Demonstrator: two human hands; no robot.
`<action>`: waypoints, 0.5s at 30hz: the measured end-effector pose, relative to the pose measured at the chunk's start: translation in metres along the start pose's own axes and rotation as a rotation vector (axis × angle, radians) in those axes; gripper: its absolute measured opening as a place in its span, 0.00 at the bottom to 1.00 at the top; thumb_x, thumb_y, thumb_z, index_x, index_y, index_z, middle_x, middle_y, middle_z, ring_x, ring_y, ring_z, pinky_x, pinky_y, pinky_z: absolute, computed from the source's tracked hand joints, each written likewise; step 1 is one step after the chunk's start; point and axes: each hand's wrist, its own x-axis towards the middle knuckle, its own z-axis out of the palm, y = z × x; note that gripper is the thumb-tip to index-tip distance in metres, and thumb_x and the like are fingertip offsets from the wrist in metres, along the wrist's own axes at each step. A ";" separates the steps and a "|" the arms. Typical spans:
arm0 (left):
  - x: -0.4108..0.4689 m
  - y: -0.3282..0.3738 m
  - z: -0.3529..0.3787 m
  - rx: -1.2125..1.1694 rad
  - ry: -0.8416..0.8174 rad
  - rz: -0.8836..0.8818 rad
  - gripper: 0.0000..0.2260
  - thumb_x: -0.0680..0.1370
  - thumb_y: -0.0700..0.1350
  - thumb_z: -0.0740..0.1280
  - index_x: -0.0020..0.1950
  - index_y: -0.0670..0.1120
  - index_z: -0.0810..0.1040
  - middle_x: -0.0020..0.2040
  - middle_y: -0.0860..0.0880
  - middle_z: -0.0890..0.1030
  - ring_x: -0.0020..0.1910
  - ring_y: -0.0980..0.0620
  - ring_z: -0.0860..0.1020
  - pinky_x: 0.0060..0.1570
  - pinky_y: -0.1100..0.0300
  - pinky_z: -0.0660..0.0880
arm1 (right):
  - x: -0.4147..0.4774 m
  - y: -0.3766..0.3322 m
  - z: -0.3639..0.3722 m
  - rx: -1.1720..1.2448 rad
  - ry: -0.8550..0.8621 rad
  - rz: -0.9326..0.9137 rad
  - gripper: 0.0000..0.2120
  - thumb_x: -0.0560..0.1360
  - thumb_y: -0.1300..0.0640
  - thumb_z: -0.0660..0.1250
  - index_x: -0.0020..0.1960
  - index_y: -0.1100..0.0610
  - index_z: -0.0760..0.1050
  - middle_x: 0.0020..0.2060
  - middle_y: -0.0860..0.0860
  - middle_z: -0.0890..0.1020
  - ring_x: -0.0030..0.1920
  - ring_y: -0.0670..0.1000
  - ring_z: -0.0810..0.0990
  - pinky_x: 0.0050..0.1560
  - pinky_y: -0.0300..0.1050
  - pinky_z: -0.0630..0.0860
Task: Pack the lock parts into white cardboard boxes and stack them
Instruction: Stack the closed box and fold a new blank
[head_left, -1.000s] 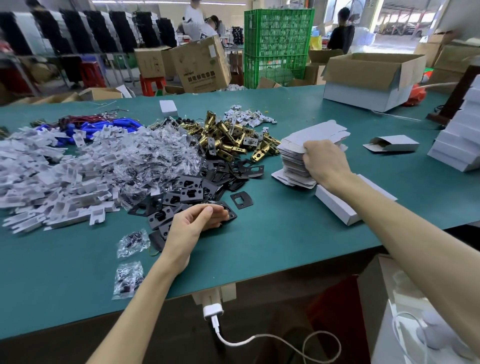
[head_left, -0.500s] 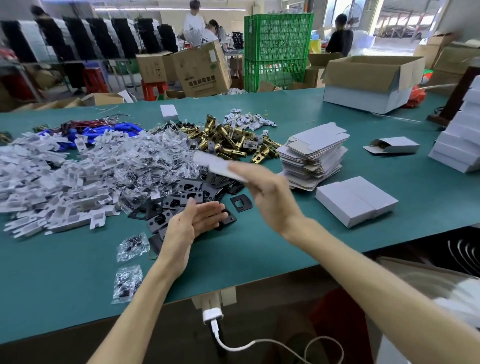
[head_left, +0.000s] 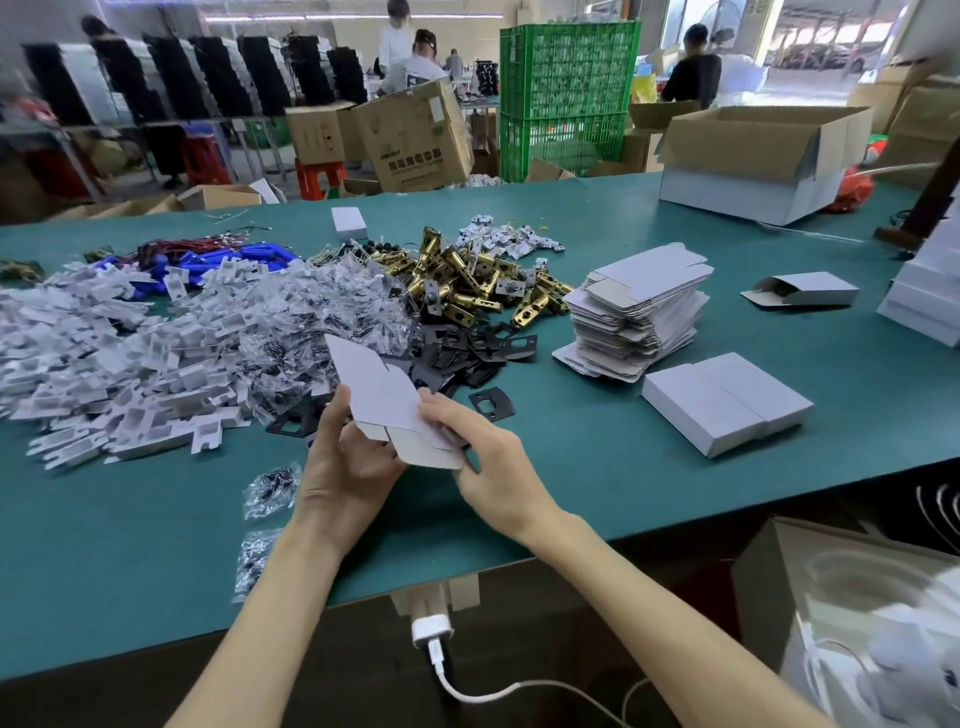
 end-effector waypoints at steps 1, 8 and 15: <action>0.000 0.001 -0.001 -0.023 0.009 0.015 0.40 0.63 0.58 0.85 0.70 0.42 0.79 0.68 0.40 0.80 0.66 0.41 0.79 0.77 0.44 0.65 | 0.001 0.001 -0.001 0.050 0.007 0.059 0.29 0.75 0.79 0.57 0.72 0.61 0.74 0.73 0.51 0.75 0.76 0.46 0.69 0.76 0.42 0.65; -0.005 0.006 0.006 -0.030 0.014 0.082 0.54 0.60 0.52 0.87 0.80 0.41 0.67 0.75 0.42 0.74 0.77 0.42 0.70 0.76 0.42 0.66 | 0.009 0.017 -0.015 0.744 0.087 0.484 0.22 0.80 0.64 0.68 0.73 0.63 0.69 0.63 0.56 0.82 0.62 0.53 0.83 0.67 0.49 0.77; -0.007 0.004 0.003 0.161 -0.081 0.073 0.42 0.73 0.44 0.79 0.82 0.41 0.62 0.80 0.39 0.65 0.81 0.38 0.62 0.72 0.46 0.73 | 0.009 0.016 -0.020 0.770 -0.022 0.528 0.23 0.77 0.61 0.71 0.71 0.59 0.74 0.61 0.53 0.84 0.58 0.47 0.83 0.61 0.41 0.77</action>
